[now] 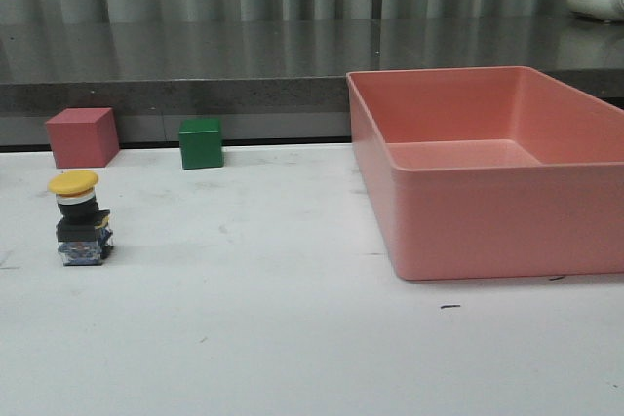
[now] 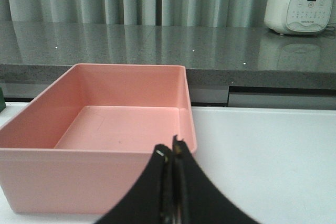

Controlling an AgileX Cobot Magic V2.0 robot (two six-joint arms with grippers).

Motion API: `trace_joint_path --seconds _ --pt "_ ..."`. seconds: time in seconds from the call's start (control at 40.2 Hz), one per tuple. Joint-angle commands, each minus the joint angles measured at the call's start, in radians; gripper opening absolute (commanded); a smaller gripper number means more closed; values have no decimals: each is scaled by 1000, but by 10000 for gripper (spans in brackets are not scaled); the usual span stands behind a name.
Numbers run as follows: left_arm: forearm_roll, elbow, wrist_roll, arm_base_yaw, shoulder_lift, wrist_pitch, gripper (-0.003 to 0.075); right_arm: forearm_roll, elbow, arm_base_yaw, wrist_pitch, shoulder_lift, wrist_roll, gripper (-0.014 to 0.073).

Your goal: Place and stand button with both arms

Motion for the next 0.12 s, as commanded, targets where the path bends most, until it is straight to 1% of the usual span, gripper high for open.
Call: trace_joint_path --seconds 0.0,0.099 --pt "-10 9 1 -6 -21 -84 -20 -9 -3 -4 -90 -18 -14 -69" --pt "-10 9 1 -6 -21 -84 -20 -9 -3 -4 -90 -18 -14 -69"
